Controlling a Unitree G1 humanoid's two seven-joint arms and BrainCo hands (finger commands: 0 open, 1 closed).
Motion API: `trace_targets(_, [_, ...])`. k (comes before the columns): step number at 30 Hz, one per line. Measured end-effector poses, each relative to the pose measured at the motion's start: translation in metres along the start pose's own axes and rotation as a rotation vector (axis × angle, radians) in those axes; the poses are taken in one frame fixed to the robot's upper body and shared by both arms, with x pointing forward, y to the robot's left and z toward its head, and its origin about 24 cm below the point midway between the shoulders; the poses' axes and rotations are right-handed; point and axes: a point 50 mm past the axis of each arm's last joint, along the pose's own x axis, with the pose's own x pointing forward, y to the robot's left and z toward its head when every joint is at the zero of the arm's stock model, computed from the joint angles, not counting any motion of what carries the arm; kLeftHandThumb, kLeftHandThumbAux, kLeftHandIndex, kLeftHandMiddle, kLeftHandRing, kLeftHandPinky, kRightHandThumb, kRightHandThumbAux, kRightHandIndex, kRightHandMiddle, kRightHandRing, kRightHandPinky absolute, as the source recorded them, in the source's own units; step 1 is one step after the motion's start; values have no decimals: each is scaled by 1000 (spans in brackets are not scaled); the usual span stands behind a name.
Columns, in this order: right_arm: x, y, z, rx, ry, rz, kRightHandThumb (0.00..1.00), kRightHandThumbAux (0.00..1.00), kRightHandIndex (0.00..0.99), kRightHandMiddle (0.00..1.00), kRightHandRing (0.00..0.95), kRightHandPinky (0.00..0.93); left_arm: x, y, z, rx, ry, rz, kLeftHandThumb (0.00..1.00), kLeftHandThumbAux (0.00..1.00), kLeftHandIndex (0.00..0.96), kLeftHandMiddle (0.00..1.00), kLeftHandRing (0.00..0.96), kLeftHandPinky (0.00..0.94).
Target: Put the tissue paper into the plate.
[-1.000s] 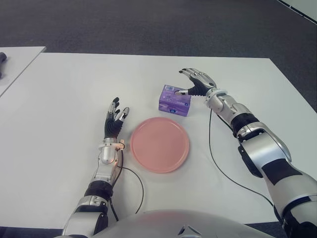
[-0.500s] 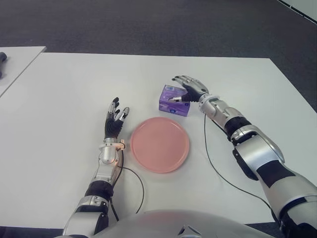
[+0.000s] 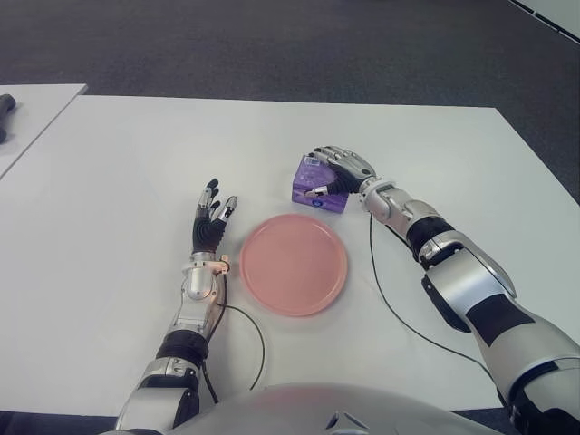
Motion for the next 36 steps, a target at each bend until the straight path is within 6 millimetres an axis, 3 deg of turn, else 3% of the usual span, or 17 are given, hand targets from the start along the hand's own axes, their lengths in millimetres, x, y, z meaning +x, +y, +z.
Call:
trace_targets(12, [0,13,10,-19,-35,35,179,324,0,0,0,0,0,-1,0,4,-2,14,0,407,0,0,0,0])
trace_targets(36, [0,23,13,-113,-35,61,163,325,0,0,0,0,0,-1,0,-3,1,23,0,404,0,0,0,0])
